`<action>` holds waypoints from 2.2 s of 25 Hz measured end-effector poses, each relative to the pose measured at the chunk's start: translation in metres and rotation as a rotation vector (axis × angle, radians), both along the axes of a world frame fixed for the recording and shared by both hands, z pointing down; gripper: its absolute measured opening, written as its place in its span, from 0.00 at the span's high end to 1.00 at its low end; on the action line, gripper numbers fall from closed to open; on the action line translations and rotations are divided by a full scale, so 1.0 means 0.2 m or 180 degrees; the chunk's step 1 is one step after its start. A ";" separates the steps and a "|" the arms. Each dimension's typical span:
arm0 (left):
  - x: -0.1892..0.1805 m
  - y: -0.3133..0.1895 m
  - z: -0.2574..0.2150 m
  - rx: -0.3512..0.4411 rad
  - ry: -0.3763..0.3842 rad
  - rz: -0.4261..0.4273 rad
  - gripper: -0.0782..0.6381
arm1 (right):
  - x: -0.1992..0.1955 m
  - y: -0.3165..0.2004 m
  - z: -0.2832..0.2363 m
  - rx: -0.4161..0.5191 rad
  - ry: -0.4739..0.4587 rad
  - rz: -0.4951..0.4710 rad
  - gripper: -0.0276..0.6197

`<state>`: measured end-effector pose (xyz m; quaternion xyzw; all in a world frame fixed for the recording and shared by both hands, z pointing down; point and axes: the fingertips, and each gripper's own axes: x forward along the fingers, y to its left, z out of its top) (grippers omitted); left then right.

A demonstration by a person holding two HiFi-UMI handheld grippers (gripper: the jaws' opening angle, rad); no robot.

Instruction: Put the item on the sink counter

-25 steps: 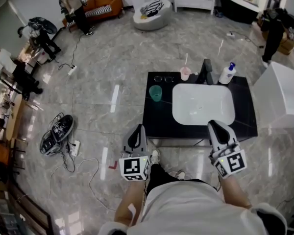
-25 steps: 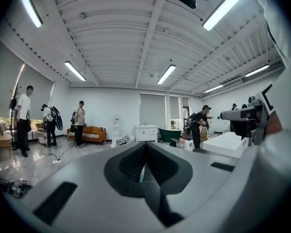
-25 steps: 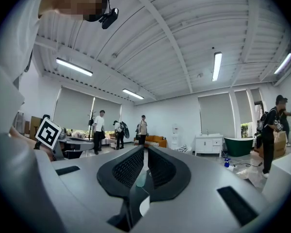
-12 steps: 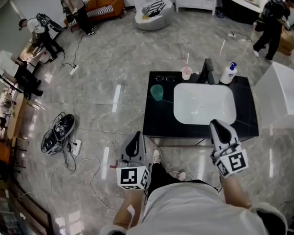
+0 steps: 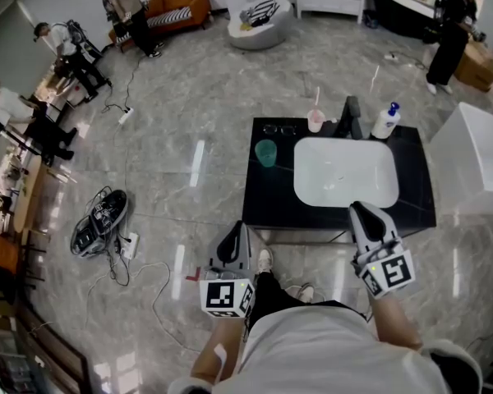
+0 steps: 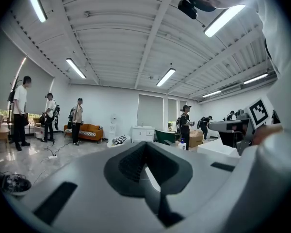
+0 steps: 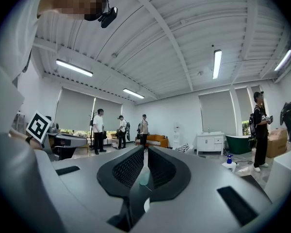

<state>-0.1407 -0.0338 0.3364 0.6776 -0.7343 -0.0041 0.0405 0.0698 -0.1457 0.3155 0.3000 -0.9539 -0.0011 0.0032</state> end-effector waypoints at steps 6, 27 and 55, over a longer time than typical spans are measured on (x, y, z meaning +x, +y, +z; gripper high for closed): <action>0.01 -0.01 0.02 0.0042 0.0013 0.0079 0.89 | -0.02 0.01 -0.01 0.0007 -0.0005 -0.0013 0.88; 0.16 -0.07 0.08 0.0043 0.0163 0.0282 0.89 | 0.07 0.07 -0.01 -0.0045 0.0027 0.0063 0.88; 0.06 -0.09 0.05 0.0021 0.0182 0.0276 0.89 | -0.12 0.05 -0.03 0.0002 -0.0018 -0.0108 0.88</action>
